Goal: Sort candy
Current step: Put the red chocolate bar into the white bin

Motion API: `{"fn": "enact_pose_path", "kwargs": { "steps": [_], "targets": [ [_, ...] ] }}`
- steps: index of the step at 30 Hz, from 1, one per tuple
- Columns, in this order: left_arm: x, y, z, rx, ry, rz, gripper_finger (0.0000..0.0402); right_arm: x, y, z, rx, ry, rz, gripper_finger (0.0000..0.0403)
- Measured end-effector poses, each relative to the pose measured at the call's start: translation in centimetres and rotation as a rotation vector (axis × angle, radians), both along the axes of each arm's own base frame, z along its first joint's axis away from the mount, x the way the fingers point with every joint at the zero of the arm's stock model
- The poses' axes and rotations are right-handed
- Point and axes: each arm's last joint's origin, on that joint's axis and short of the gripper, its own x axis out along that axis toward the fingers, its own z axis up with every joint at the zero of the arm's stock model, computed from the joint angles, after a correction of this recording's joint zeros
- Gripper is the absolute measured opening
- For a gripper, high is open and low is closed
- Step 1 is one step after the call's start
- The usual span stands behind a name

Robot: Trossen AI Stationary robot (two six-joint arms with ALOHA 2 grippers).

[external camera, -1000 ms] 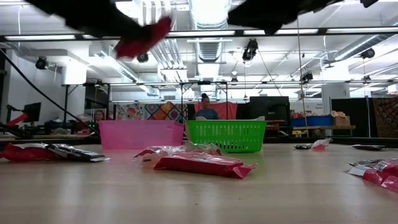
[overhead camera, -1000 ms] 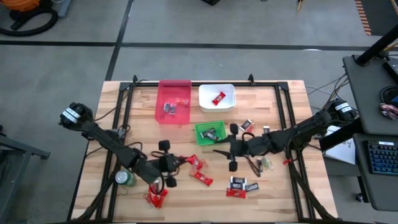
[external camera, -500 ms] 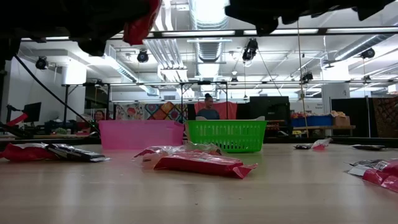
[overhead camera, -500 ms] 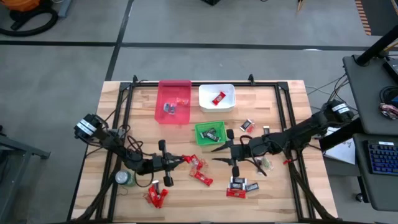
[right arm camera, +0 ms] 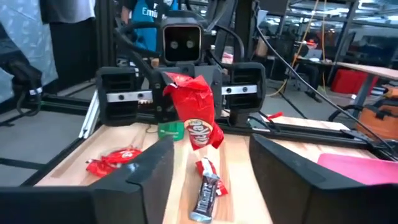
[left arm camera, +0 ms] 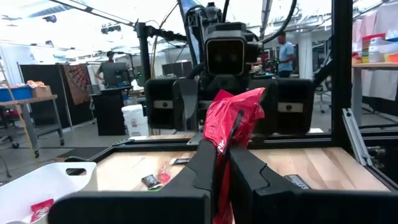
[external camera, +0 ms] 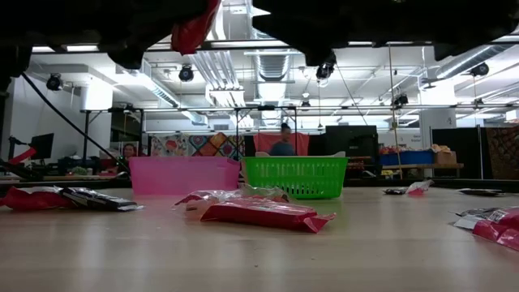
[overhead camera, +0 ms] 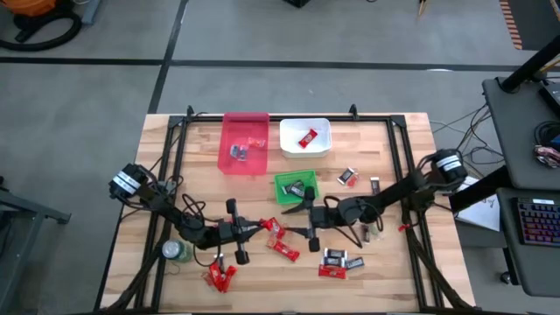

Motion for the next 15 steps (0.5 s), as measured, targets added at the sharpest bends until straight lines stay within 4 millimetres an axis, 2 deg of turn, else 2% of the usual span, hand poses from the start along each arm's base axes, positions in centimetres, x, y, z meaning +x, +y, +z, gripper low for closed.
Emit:
{"fn": "enact_pose_path", "kwargs": {
  "steps": [8,15],
  "targets": [
    [0.4,0.5,-0.1,-0.010,0.004,0.020,0.0000,2.3,0.4,0.9,-0.040,-0.045,0.016,0.0238],
    [0.6,0.7,-0.1,-0.011,0.007,0.030,0.0000,3.3,-0.1,1.6,-0.027,-0.061,0.016,0.0212]
  ]
}}
